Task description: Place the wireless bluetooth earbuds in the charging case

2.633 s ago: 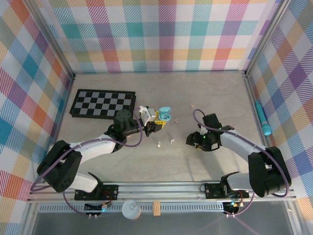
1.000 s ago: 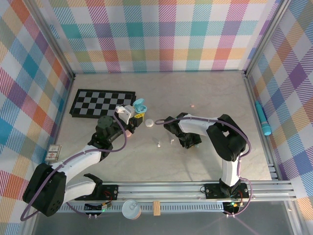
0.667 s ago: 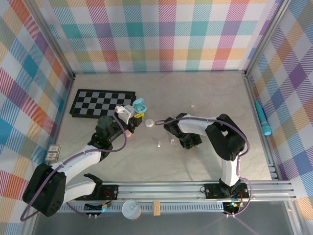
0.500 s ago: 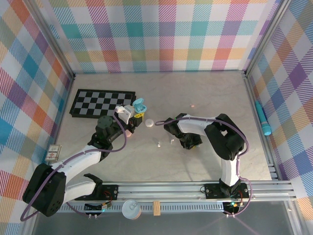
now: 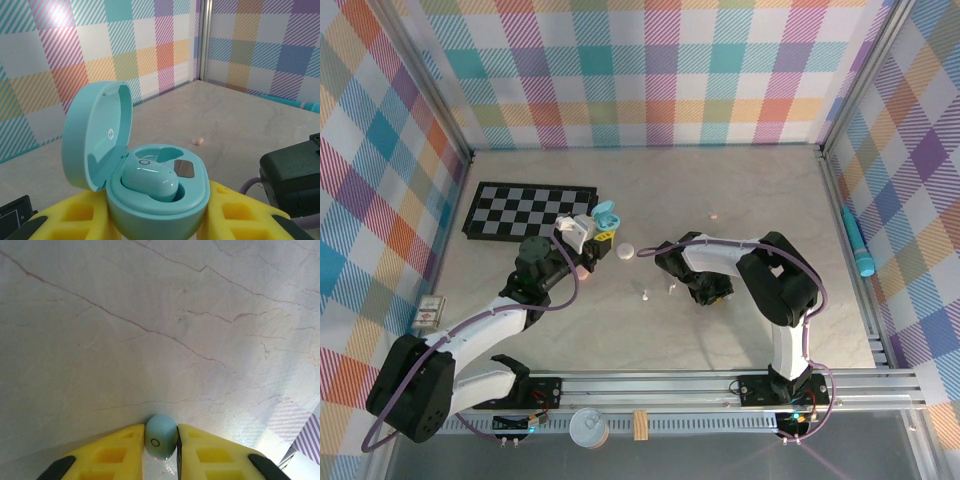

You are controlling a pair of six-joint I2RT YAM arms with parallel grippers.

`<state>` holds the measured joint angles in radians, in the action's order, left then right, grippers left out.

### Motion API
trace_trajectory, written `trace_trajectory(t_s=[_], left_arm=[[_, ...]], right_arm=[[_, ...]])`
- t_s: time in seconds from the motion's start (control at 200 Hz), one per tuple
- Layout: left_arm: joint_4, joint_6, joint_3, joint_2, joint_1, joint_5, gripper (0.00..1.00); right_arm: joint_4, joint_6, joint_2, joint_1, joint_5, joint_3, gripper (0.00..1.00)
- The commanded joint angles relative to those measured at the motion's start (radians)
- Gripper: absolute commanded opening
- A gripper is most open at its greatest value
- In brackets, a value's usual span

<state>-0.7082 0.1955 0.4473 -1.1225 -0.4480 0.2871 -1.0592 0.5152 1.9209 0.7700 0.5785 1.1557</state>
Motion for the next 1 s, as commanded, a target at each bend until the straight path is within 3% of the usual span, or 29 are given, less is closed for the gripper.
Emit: trace_trajectory(t_s=[0.0, 0.24, 0.62, 0.995], left_arm=[[-0.021, -0.010, 0.005, 0.004, 0.012, 0.079, 0.24], [-0.033, -0.014, 0.020, -0.020, 0.007, 0.126, 0.24], [-0.079, 0.010, 0.053, -0.103, -0.049, 0.187, 0.24], [-0.026, 0.024, 0.122, -0.150, -0.122, 0.421, 0.24]], right_arm=[[-0.011, -0.003, -0.081, 0.006, -0.031, -0.007, 0.22], [-0.004, -0.025, -0.284, 0.006, -0.174, -0.012, 0.22], [0.109, -0.044, -0.541, -0.018, -0.549, 0.088, 0.23], [0.399, -0.009, -0.653, -0.114, -0.963, 0.092, 0.22]])
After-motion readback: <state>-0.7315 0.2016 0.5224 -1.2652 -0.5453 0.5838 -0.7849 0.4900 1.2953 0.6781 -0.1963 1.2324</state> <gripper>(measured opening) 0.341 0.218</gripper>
